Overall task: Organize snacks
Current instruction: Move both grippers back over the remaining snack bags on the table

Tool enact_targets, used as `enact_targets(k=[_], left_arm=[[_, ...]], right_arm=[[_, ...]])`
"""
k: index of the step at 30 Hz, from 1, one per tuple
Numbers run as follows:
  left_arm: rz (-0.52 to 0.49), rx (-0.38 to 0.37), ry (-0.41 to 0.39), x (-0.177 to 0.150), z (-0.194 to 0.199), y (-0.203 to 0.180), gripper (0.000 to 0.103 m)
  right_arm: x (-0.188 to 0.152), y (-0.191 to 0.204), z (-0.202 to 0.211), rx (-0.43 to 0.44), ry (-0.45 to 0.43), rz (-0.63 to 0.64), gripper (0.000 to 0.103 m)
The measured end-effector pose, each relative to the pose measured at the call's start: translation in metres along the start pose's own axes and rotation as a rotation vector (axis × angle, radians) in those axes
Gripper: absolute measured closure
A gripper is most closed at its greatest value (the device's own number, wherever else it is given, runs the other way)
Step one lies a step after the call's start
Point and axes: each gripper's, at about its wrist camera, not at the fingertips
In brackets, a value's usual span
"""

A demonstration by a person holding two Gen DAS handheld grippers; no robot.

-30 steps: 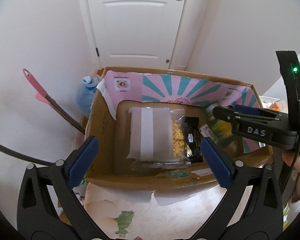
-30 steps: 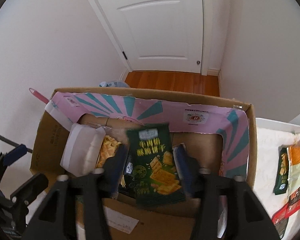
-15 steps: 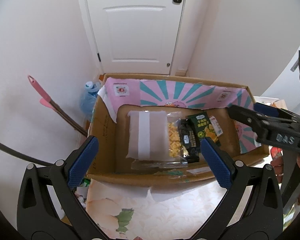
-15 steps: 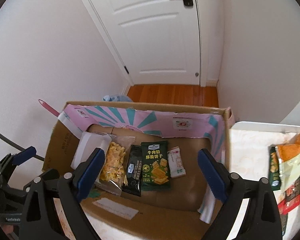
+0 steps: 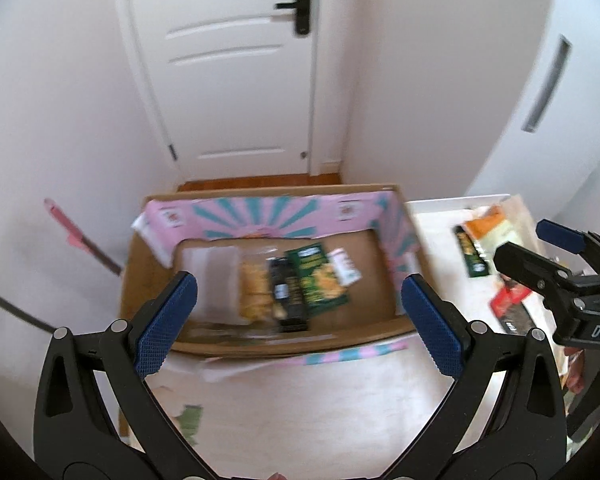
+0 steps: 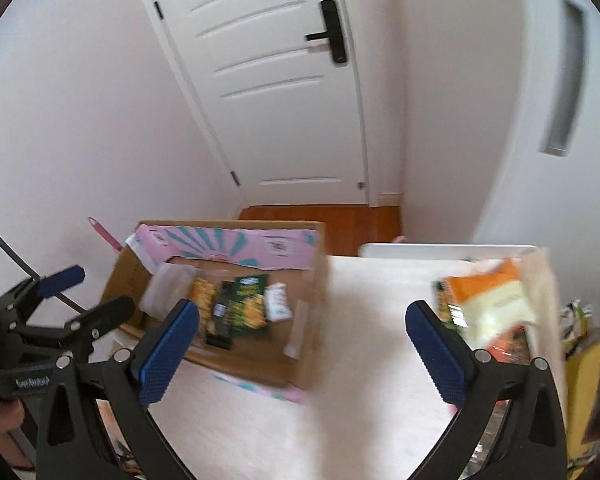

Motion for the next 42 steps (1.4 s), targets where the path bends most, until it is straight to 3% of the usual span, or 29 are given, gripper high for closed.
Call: enact_targets(k=[5,12,18,24,33,39,42], left_arm=[[-0.062,-0.047,-0.024,0.004,0.006,-0.055,0.001],[-0.179,-0.179,-0.019,0.018,-0.004,-0.144,0.001],[-0.357,-0.291,0.037,0.04,-0.038,-0.221,0.001],[-0.559,-0.344,0.107,0.048,-0.09,-0.278,0.001],[-0.786,-0.37,0.26,0.04,-0.182,-0.329,0.001],[-0.823,-0.395,0.335,0.035,-0.221,-0.344,0.003],[-0.839,-0.393,0.362,0.032,-0.236,-0.348,0.01]], right_arm=[[-0.02,-0.044,0.038,-0.076,-0.019,0.006,0.0],[-0.046,-0.105,0.075,-0.18,-0.02,0.0,0.0],[-0.066,-0.149,0.088,-0.201,-0.009,-0.03,0.0],[-0.081,-0.182,0.078,-0.224,0.008,-0.126,0.0],[-0.087,-0.197,0.045,-0.266,0.036,-0.196,0.0],[-0.095,-0.201,0.027,-0.264,0.096,-0.228,0.0],[-0.097,-0.205,0.02,-0.263,0.109,-0.252,0.0]])
Point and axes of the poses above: each gripper's, at about its wrist camera, not at the fingertips, and z roughly against the way its jaws point, y to its left, x to its top, and after that the axes turned 1 degree about x, right-handed
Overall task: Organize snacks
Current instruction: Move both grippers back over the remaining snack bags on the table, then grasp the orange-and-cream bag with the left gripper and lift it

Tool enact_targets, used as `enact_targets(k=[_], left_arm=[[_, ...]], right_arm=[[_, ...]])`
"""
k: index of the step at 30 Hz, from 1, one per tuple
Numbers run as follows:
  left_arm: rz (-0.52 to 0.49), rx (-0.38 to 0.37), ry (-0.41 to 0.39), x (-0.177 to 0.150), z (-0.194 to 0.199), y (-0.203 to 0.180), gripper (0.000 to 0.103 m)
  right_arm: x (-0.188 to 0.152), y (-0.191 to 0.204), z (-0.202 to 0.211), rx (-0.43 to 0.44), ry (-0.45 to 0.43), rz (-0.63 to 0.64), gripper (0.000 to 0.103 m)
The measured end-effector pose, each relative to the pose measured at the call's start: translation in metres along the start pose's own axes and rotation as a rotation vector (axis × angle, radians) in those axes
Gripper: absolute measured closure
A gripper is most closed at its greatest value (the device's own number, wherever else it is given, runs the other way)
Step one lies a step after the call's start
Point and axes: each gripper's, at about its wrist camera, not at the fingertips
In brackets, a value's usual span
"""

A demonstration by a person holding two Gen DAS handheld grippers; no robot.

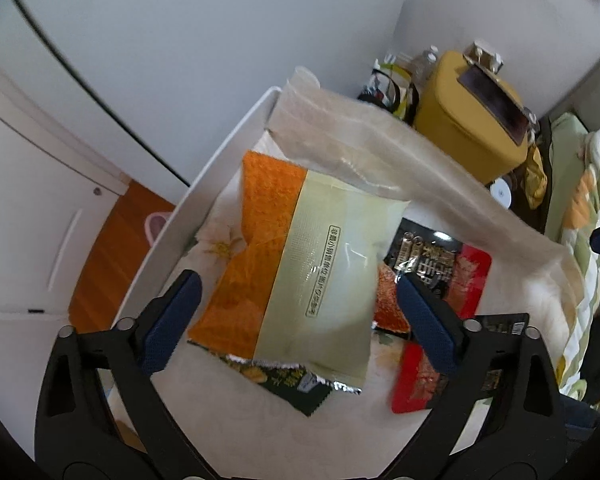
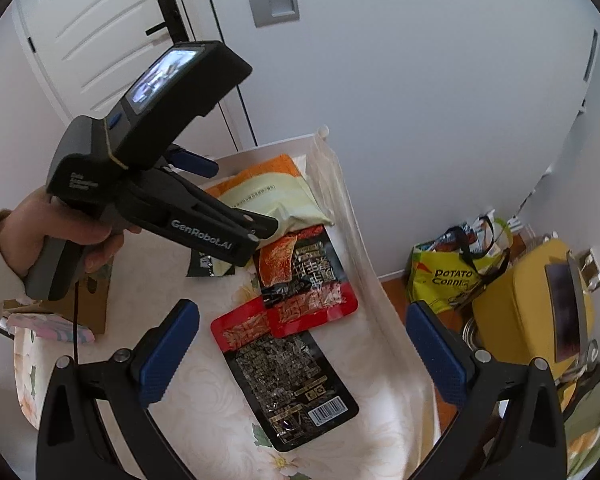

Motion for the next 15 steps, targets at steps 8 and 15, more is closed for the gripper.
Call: enact_targets(k=[8,15], left_arm=[[-0.01,-0.025,-0.001,0.002,-0.013,0.003,0.033],[-0.001,-0.02,-0.01,0.001,-0.008,0.001,0.04]], right_arm=[[-0.001,-0.001,-0.009,0.005,0.02,-0.012,0.0],[0.0,0.0,-0.015,0.008,0.028,-0.004,0.0]])
Point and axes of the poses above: each gripper's, at about its wrist camera, not at the fingertips, and z roughly against the way its jaws point, y to its left, x to its top, and after that the axes turned 1 degree about x, right-handed
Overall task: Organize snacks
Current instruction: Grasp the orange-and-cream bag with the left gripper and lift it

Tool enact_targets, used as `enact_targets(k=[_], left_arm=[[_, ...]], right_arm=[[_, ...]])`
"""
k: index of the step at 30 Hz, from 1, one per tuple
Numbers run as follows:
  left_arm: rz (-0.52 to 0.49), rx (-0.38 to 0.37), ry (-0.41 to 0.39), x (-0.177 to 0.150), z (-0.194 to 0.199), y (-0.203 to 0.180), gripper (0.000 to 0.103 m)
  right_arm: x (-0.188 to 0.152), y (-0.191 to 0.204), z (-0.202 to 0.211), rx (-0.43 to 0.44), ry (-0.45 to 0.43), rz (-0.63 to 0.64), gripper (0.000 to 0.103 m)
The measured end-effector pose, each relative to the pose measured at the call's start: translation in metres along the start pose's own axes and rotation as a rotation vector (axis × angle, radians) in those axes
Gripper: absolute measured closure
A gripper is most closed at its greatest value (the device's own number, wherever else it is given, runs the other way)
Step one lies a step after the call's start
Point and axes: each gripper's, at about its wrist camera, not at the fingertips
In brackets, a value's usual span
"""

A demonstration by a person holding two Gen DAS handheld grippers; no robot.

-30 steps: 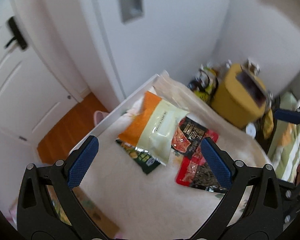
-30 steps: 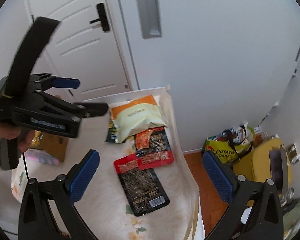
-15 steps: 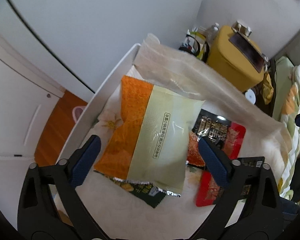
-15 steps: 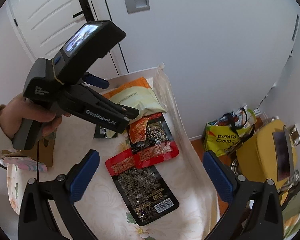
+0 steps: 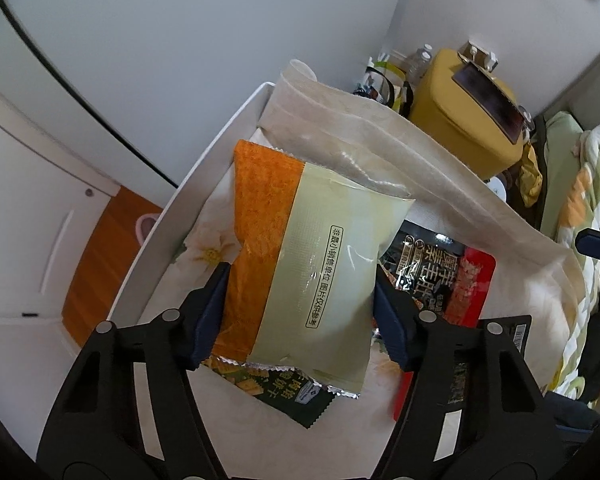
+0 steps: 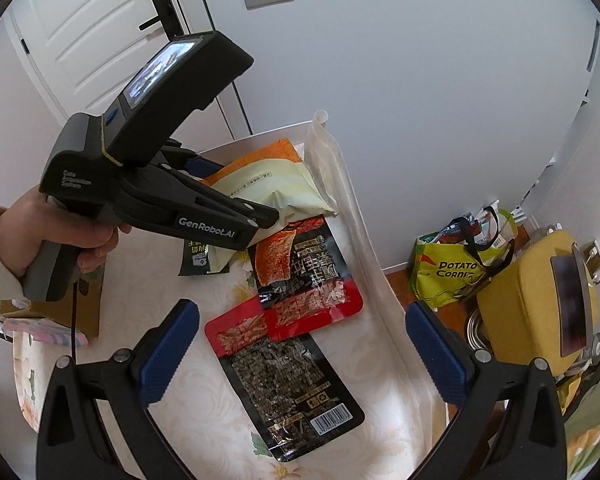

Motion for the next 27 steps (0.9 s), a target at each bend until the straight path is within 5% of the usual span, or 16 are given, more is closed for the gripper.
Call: enact_targets(k=[14,27], left_arm=[[0.163,0.028,-0.12,-0.026,0.062,0.02,0.041],[0.442,0.058,-0.227,-0.09,0.113,0.05,0.041]], right_arm=[[0.004,0.001,-0.004,0.039,0.008,0.08,0.001],[0.015,0.02,-0.063,0.015,0.111,0.286,0.031]])
Point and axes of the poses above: each gripper's, at about its wrist camera, not at the fingertips, and z roughly against the way its jaws point, y to its left, x to its top, and after that the axes turned 1 degree about x, right-handed
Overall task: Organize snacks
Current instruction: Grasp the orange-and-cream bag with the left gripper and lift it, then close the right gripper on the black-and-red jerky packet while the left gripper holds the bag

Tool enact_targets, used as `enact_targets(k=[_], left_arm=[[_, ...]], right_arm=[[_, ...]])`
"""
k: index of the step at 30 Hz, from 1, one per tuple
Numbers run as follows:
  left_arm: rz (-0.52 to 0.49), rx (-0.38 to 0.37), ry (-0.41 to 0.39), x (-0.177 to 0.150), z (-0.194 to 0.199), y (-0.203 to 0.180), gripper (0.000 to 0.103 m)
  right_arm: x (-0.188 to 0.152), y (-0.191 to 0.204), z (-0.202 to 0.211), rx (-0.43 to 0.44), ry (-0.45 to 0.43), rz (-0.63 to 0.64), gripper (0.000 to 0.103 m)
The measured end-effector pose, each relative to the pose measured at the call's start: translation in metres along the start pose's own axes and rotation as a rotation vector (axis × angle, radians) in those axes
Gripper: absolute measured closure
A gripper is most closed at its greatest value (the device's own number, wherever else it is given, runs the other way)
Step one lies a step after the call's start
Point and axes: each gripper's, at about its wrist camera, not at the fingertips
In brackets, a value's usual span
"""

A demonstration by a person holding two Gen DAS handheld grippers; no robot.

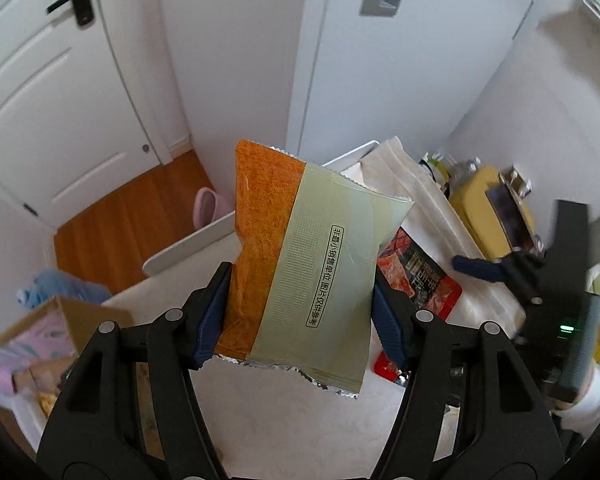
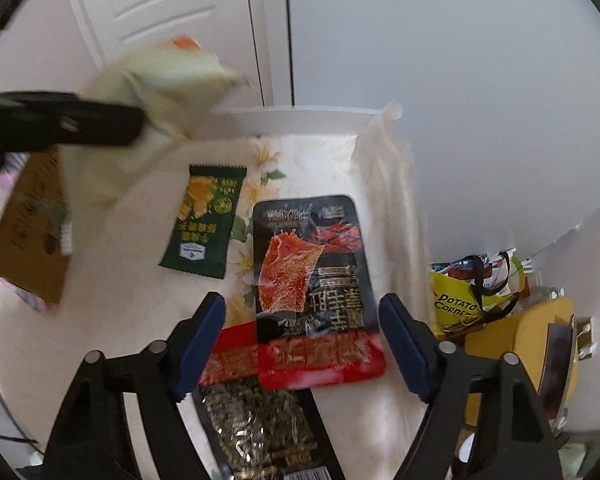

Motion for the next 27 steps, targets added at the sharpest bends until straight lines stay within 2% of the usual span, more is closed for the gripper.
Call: enact_targets(k=[4,8,14,18,20,23,25,27], left_arm=[[0.016,-0.001,-0.015,-0.006,0.005,0.003,0.041],[0.031,-0.008,-0.028,-0.007,0.006,0.004,0.042],[0.043,-0.023,-0.031,-0.007,0.006,0.01,0.041],[0.05,-0.028,-0.034,-0.004,0.007,0.01,0.042],[0.054,-0.031,-0.036,-0.005,0.007,0.011,0.042],[0.057,-0.035,-0.039,-0.006,0.007,0.014,0.042],[0.059,-0.037,-0.04,-0.006,0.008,0.015,0.042],[0.063,-0.04,-0.044,-0.006,0.01,0.015,0.041]], right_arm=[[0.005,0.002,-0.021,-0.042,0.046,0.006,0.039],[0.005,0.007,-0.032,-0.083,0.073,0.025,0.039],[0.011,-0.004,-0.036,-0.046,0.072,-0.02,0.04],[0.015,-0.009,-0.035,-0.029,0.074,-0.001,0.044],[0.017,-0.009,-0.033,-0.024,0.065,0.012,0.05],[0.022,-0.004,-0.028,-0.021,0.05,0.04,0.066],[0.024,-0.001,-0.027,0.017,0.048,0.041,0.093],[0.025,0.0,-0.031,0.021,0.052,0.043,0.093]])
Point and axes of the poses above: each gripper's, at about its wrist camera, not at the fingertips, and z roughly against the way its jaws point, y to its left, x to its top, and after that the axes turned 1 degree about x, right-handed
